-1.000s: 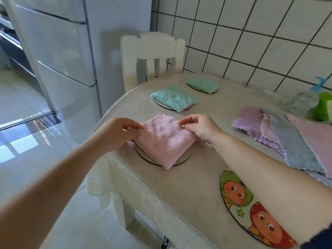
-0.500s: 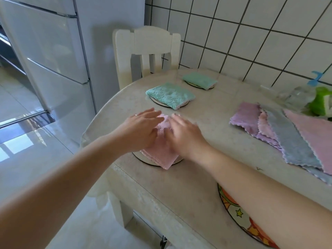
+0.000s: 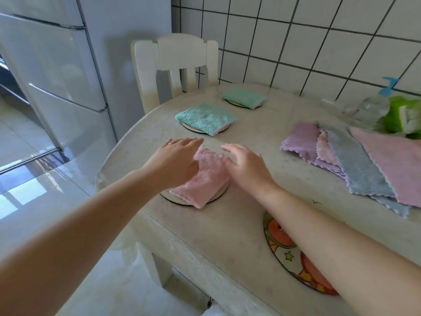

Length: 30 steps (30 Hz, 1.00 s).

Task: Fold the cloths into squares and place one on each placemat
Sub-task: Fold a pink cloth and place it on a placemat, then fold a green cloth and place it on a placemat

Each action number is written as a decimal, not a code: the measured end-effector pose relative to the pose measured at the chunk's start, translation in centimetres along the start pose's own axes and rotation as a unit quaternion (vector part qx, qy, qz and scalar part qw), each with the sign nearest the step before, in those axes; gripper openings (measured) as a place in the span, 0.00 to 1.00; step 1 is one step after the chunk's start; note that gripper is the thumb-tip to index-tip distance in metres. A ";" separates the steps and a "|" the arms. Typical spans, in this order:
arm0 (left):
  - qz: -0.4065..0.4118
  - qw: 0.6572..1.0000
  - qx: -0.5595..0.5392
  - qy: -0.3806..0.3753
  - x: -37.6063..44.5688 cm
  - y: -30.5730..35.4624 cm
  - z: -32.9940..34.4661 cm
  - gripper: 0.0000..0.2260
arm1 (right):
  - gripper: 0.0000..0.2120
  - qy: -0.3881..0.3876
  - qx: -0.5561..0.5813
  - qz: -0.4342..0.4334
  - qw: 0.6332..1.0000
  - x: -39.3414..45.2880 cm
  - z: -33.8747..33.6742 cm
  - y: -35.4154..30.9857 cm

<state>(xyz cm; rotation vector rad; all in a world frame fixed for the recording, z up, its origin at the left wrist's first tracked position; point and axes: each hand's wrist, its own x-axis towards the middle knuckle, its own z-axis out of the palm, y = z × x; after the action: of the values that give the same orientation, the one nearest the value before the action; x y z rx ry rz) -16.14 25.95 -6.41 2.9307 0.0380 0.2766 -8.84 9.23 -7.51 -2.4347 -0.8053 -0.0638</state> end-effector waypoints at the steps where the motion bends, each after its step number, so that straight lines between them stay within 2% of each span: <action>1: 0.001 0.999 -0.025 0.022 0.2 1.1 -0.4 0.24 | 0.17 0.030 0.030 -0.008 0.999 -0.2 -0.9 0.8; 4: 0.027 0.995 -0.084 0.055 1.3 4.8 -1.0 0.23 | 0.14 0.062 0.047 -0.010 0.997 -1.7 -3.8 3.4; 8: 0.076 0.986 -0.135 0.059 3.1 9.7 -0.3 0.20 | 0.13 0.095 0.054 0.022 0.994 -4.4 -7.4 7.6; 18: 0.175 0.967 -0.182 -0.023 6.5 23.6 5.5 0.16 | 0.09 0.157 0.018 0.165 0.973 -13.6 -15.7 19.5; 21: 0.208 0.960 -0.187 -0.027 7.7 27.6 6.8 0.16 | 0.09 0.151 0.003 0.192 0.970 -15.9 -17.8 23.1; 26: 0.242 0.955 -0.168 -0.035 9.9 33.1 8.7 0.14 | 0.13 0.146 -0.088 0.220 0.960 -18.1 -21.1 27.3; 30: 0.264 0.955 -0.125 -0.044 11.8 36.0 10.7 0.14 | 0.19 0.099 -0.170 0.218 0.956 -17.9 -22.0 30.2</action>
<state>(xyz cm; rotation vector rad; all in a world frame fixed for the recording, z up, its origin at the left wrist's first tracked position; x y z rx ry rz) -2.26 -10.90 -7.47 2.6398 -0.7451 0.2045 -3.72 -31.92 -8.14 -2.8165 -0.1655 -0.2920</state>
